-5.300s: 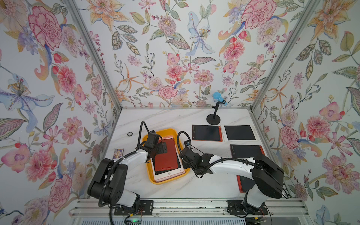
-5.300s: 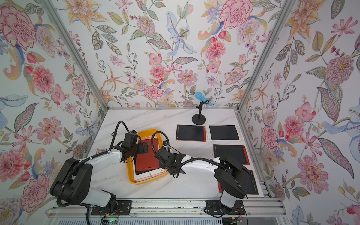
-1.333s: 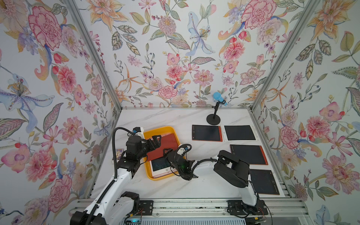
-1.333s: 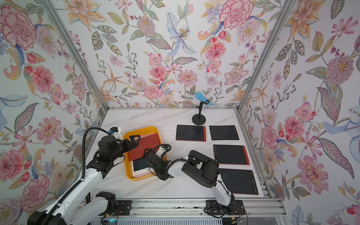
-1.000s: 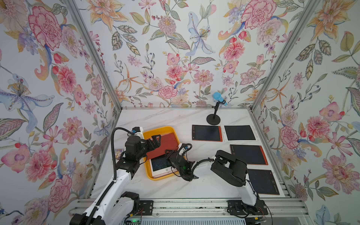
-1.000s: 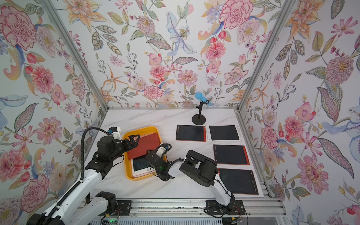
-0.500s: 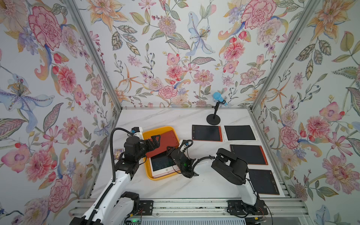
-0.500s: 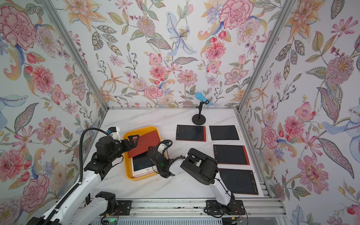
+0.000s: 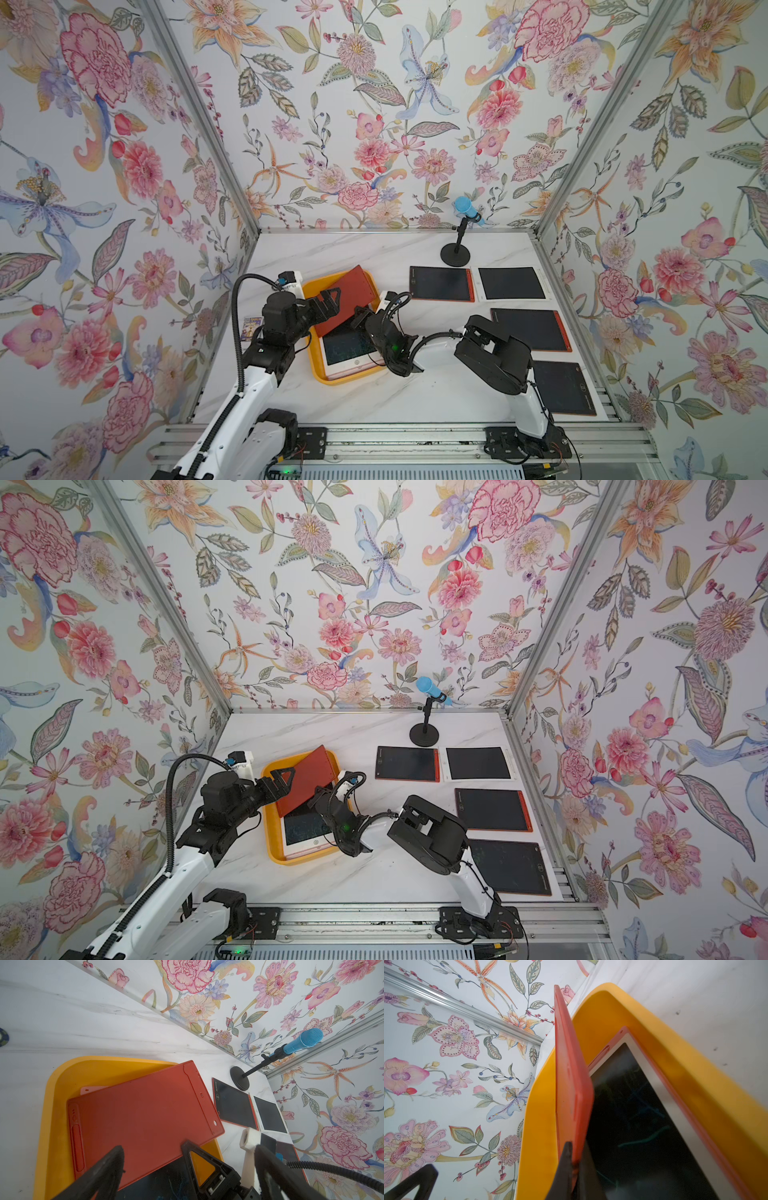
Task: Take out the writing tablet from the storage box
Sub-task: Pick up the writing tablet from the storage box.
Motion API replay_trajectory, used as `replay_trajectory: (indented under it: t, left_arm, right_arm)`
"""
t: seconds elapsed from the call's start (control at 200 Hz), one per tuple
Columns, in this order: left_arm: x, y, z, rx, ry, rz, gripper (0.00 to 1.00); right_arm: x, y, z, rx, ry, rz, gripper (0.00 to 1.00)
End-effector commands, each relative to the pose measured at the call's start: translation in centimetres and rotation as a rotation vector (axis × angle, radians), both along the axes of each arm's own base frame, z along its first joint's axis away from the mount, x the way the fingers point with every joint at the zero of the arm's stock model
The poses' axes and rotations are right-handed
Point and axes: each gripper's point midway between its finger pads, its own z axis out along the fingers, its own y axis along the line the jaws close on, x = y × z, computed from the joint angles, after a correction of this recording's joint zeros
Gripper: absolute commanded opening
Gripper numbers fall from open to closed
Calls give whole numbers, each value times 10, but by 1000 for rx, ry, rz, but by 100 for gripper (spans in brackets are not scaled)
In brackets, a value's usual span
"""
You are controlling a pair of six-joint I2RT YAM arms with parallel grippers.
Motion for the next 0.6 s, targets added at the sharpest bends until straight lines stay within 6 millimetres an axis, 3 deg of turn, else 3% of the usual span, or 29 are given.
replay_trajectory:
  t: [0.0, 0.185, 0.44, 0.595]
  left_arm:
    - [-3, 10, 16, 22, -33, 28, 99]
    - [-17, 15, 61, -22, -119, 47, 99]
    - [-43, 11, 129, -129, -251, 16, 99]
    - [-63, -1, 161, -246, -318, -58, 99]
  right_arm:
    - [-8, 7, 49, -127, -147, 38, 2]
    - [-27, 13, 112, -324, -386, 73, 0]
    - [-51, 1, 195, -616, -710, 37, 1]
    - [-62, -13, 224, -938, -893, -52, 2]
